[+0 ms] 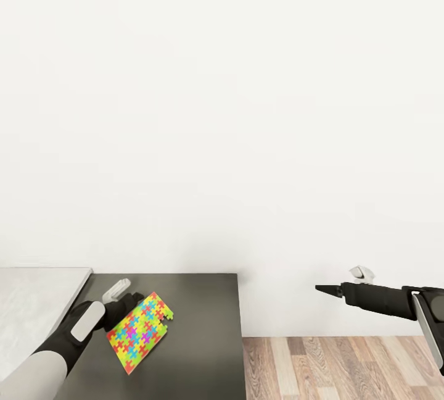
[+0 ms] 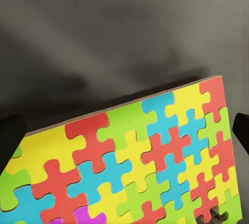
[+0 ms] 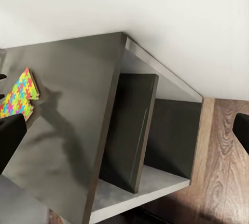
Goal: Put all the toys in the child's room - the three board games (two on the bed and one on the table), the two jigsaw puzzles on the table, and the tennis ball on the table - inside the toy box on the table in the child's room.
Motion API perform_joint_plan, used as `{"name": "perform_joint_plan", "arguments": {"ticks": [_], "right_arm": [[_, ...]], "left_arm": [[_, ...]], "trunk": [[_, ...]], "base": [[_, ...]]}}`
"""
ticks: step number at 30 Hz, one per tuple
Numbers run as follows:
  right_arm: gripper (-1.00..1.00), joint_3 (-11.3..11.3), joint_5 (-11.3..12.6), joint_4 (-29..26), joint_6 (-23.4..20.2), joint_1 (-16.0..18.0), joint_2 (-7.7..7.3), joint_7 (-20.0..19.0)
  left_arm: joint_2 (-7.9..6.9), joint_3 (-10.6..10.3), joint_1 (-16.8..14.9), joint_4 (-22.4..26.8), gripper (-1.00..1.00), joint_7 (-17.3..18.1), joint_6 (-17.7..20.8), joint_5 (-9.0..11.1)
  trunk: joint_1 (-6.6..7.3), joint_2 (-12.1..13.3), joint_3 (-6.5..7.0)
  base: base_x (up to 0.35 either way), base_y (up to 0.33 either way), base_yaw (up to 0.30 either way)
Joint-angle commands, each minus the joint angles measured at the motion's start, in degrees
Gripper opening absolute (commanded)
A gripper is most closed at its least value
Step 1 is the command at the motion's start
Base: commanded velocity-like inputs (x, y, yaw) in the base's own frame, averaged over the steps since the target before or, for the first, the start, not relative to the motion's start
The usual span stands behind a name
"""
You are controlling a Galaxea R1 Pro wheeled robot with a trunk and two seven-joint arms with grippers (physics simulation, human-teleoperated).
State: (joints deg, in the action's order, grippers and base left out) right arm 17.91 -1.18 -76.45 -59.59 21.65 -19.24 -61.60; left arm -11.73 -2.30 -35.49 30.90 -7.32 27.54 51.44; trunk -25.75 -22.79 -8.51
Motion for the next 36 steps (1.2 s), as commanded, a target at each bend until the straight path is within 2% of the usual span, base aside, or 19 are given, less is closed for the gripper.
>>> {"name": "perform_joint_plan", "arguments": {"ticks": [1,9,28,36], "right_arm": [[1.00,0.07,-0.14,-0.02,-0.41,0.06,0.00,-0.28],[1.00,0.10,-0.18,-0.02,-0.41,0.06,0.01,-0.27],[1.00,0.11,-0.22,-0.01,-0.41,0.06,0.08,-0.21],[1.00,0.08,-0.19,-0.01,-0.39,0.06,0.08,-0.19]], "left_arm": [[-0.03,-0.24,-0.03,0.12,1.00,-0.50,0.15,0.59],[0.05,-0.25,-0.02,0.12,1.00,-0.50,0.15,0.59],[0.29,-0.25,-0.02,0.12,1.00,-0.50,0.06,0.59],[0.30,-0.25,-0.02,0.12,1.00,-0.50,0.06,0.59]], "trunk": [[-0.04,-0.13,-0.12],[-0.04,-0.13,-0.12],[-0.04,-0.13,-0.12],[-0.04,-0.13,-0.12]], "base": [[0.000,0.000,-0.002],[0.000,0.000,-0.077],[0.000,0.000,-0.249],[0.000,0.000,-0.102]]}}
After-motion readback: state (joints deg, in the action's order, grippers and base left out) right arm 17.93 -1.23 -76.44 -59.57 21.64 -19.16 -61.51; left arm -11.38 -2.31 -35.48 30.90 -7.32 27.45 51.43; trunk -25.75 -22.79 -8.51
